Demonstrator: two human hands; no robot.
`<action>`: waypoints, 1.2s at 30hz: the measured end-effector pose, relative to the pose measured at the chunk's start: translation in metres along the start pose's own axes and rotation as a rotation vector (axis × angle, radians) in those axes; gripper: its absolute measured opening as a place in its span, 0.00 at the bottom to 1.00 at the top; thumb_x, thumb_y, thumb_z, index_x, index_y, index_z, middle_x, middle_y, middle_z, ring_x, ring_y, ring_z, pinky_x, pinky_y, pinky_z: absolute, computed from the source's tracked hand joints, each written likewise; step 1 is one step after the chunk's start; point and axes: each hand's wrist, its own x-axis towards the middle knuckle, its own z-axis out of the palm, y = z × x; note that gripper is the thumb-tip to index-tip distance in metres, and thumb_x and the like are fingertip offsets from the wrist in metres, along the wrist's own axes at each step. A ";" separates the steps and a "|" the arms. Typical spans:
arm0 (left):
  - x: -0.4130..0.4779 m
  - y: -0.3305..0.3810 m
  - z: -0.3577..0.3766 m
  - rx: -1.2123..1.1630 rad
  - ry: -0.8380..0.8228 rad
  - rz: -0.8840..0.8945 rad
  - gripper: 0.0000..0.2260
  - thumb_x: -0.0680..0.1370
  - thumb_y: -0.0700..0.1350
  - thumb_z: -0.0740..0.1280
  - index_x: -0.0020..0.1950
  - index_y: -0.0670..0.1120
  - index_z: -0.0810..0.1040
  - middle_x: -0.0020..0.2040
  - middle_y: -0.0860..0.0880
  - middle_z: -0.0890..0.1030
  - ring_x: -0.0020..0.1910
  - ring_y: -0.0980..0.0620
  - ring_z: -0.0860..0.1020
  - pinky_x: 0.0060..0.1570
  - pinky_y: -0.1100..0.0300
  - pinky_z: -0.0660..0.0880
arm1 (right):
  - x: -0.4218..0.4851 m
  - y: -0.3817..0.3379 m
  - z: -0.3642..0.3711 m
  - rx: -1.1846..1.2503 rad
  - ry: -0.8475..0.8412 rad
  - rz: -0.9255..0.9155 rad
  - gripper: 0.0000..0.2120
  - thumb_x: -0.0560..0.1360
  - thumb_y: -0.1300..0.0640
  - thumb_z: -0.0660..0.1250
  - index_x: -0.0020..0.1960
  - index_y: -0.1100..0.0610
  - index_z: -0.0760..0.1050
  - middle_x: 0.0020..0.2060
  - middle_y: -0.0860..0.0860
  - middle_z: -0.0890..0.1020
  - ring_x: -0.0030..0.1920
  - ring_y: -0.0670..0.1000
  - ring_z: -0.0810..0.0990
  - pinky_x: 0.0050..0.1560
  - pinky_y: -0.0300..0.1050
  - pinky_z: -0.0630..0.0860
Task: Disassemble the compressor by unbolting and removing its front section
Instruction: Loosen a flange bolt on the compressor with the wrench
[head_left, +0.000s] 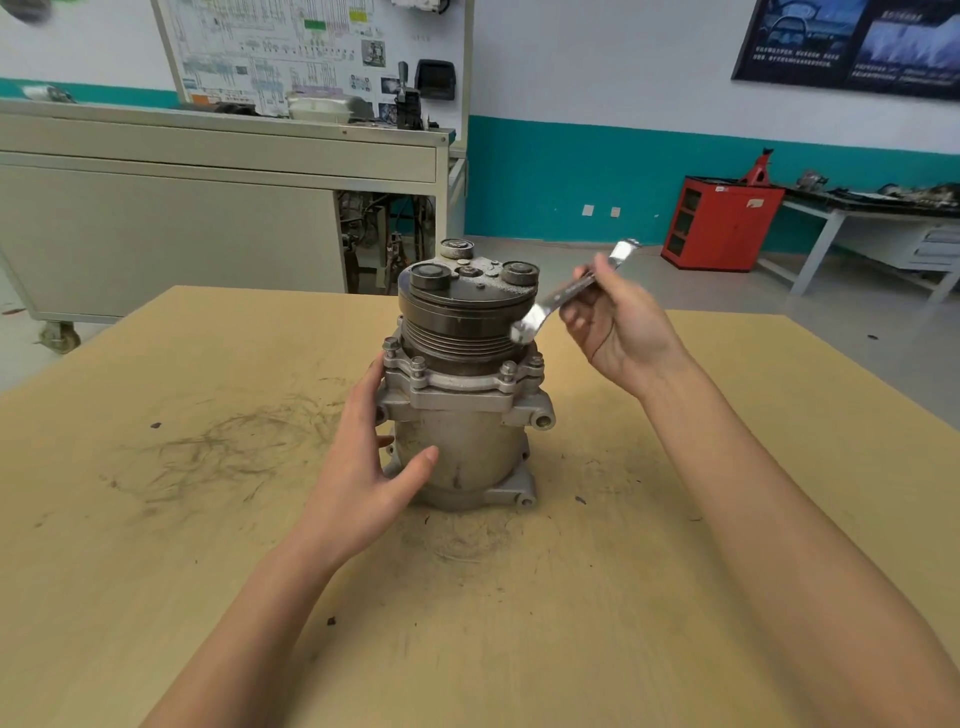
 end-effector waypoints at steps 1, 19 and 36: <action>0.000 0.000 0.000 0.000 0.000 0.001 0.39 0.75 0.50 0.70 0.70 0.71 0.45 0.74 0.59 0.59 0.70 0.57 0.66 0.58 0.67 0.68 | -0.005 -0.003 0.002 0.065 0.040 -0.051 0.16 0.82 0.52 0.52 0.41 0.58 0.71 0.31 0.53 0.82 0.28 0.47 0.79 0.28 0.34 0.75; 0.000 0.001 0.000 0.017 0.012 0.009 0.38 0.72 0.55 0.69 0.67 0.77 0.44 0.72 0.62 0.59 0.67 0.62 0.66 0.56 0.73 0.67 | -0.108 0.042 0.033 -1.064 0.028 -1.137 0.16 0.78 0.54 0.63 0.45 0.69 0.79 0.43 0.59 0.82 0.46 0.55 0.83 0.45 0.51 0.81; 0.000 0.002 0.000 0.002 -0.001 0.000 0.38 0.71 0.55 0.67 0.70 0.72 0.45 0.76 0.55 0.60 0.71 0.55 0.67 0.62 0.59 0.70 | -0.103 0.019 0.030 -1.349 -0.132 -1.213 0.20 0.77 0.51 0.60 0.44 0.68 0.81 0.43 0.58 0.84 0.43 0.53 0.84 0.41 0.45 0.81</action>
